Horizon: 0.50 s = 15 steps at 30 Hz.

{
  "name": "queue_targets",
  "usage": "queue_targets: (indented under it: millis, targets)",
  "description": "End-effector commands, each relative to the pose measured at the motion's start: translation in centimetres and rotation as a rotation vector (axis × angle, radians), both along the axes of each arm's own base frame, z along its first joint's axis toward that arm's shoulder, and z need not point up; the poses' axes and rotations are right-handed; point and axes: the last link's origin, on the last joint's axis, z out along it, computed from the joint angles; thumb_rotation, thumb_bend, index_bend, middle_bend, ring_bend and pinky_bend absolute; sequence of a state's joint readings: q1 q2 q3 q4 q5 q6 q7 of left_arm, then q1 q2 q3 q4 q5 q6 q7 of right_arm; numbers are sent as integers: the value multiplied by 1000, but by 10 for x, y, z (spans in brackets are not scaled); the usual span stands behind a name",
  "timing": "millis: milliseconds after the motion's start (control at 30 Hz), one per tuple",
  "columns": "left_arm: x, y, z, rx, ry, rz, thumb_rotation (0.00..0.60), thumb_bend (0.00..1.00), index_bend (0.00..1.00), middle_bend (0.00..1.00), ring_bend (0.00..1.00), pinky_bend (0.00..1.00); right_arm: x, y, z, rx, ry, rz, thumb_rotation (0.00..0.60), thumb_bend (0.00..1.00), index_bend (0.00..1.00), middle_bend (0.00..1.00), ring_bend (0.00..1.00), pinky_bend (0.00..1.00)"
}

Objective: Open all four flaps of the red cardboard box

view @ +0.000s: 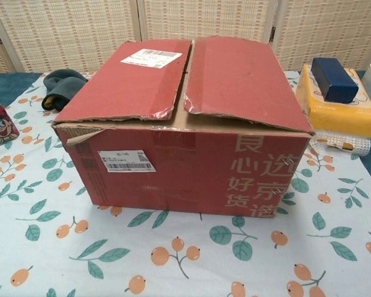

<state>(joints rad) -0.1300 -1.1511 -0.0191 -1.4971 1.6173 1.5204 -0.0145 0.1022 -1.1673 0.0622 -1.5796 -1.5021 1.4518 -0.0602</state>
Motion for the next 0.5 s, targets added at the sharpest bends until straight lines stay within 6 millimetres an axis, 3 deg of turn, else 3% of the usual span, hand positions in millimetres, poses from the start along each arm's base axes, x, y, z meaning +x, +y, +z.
queue_targets:
  millis: [33, 300, 500]
  targets:
    - [0, 0, 0, 0, -5, -1, 600, 363, 0, 0, 0, 0, 0, -1, 1, 4, 3, -11, 600, 377, 0, 0, 0, 0]
    - [2, 3, 0, -41, -23, -21, 600, 397, 0, 0, 0, 0, 3, -9, -10, 81, -43, 35, 600, 377, 0, 0, 0, 0]
    - [-1, 6, 7, -43, -47, -53, 600, 439, 0, 0, 0, 0, 26, -18, -31, 184, -82, 195, 600, 377, 0, 0, 0, 0]
